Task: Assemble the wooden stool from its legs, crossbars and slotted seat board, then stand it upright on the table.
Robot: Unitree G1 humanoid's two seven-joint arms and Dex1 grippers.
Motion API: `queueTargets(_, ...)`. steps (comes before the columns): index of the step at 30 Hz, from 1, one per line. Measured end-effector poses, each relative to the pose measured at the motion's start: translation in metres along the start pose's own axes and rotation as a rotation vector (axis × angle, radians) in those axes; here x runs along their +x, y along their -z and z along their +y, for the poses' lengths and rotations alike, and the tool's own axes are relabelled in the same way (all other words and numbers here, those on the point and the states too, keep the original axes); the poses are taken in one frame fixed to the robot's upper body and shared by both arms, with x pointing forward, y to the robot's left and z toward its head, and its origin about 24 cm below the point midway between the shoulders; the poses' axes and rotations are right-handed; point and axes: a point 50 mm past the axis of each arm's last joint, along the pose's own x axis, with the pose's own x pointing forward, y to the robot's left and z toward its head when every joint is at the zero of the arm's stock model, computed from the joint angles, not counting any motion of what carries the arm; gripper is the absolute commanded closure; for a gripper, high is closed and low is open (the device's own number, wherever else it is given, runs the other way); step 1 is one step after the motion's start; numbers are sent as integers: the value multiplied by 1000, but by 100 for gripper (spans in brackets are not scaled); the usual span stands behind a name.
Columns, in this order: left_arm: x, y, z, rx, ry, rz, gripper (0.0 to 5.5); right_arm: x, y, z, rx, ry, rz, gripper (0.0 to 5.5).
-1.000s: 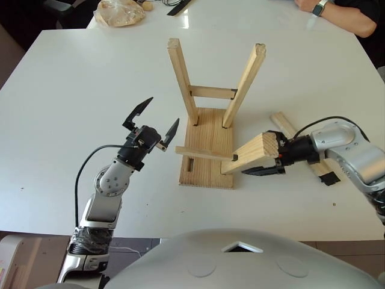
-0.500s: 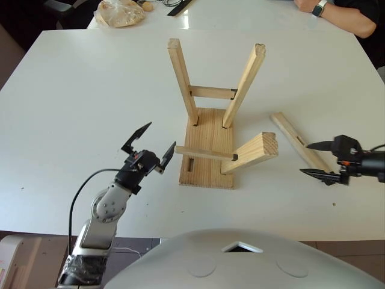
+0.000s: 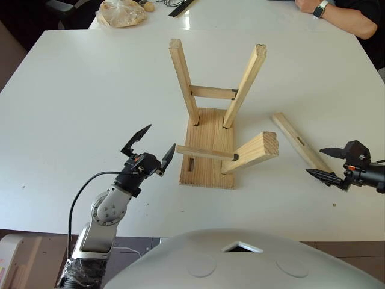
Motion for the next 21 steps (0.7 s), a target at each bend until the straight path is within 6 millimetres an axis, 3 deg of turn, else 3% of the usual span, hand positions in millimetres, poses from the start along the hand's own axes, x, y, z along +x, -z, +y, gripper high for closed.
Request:
queueTargets(6,5,0,0,0,6,-12,105,6,11,2,60,10,-7,122)
queueTargets(11,2,3,-2,-7,19,7,105,9,21,2,87,23,10,195)
queueTargets(21,-6,22,-8,-27,45,70,105,16,16,-2,59,36,-5,347)
